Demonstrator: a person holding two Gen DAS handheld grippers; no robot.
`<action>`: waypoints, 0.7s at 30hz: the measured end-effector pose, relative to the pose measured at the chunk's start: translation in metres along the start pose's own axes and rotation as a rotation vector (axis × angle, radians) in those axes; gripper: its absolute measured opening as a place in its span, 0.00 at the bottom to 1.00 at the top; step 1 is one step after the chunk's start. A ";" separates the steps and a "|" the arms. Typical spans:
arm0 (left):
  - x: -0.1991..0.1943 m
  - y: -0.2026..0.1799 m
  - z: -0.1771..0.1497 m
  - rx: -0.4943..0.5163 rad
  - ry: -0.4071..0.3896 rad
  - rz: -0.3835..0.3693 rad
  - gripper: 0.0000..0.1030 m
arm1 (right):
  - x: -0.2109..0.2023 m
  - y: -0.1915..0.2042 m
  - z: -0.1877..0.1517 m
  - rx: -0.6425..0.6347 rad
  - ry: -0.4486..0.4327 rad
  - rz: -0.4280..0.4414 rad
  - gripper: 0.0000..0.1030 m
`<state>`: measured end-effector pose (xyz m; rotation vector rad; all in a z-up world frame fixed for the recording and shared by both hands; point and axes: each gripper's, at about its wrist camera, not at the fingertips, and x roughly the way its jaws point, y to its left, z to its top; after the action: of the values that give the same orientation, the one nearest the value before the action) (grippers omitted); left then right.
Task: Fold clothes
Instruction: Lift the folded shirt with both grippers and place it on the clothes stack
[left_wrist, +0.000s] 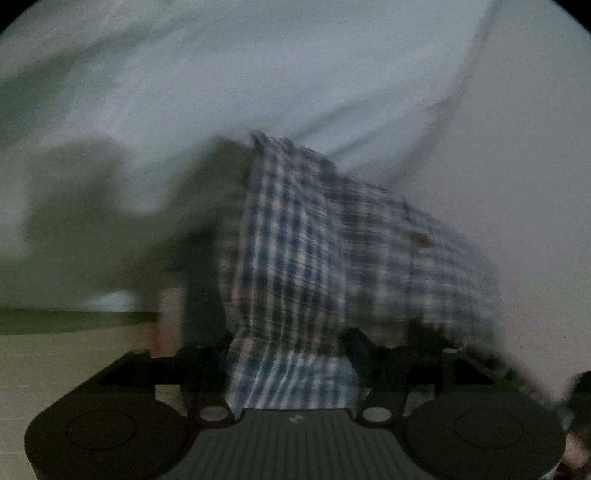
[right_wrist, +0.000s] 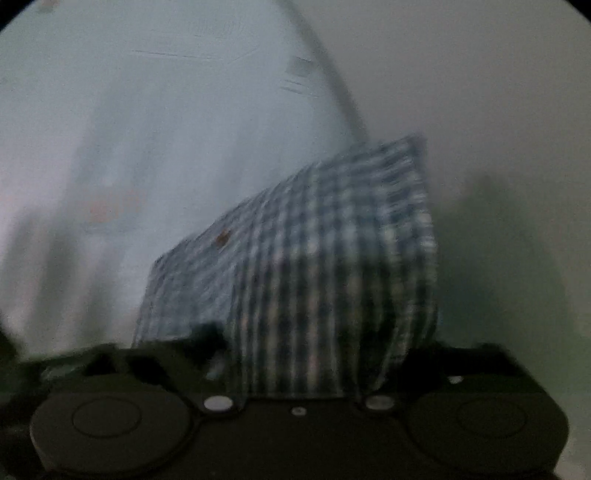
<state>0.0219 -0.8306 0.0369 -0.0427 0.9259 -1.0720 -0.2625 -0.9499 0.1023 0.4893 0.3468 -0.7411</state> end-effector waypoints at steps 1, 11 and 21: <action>0.012 0.005 -0.002 0.017 0.018 0.048 0.60 | 0.016 -0.004 -0.003 -0.015 0.016 -0.069 0.96; 0.027 0.037 -0.018 0.129 -0.047 0.109 0.72 | 0.011 -0.007 -0.037 -0.067 -0.193 -0.342 1.00; -0.063 0.045 -0.067 0.206 -0.218 0.114 0.92 | -0.088 0.007 -0.109 -0.090 -0.165 -0.307 1.00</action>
<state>0.0005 -0.7329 0.0137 0.0618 0.6120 -1.0293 -0.3318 -0.8377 0.0543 0.2893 0.3022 -1.0525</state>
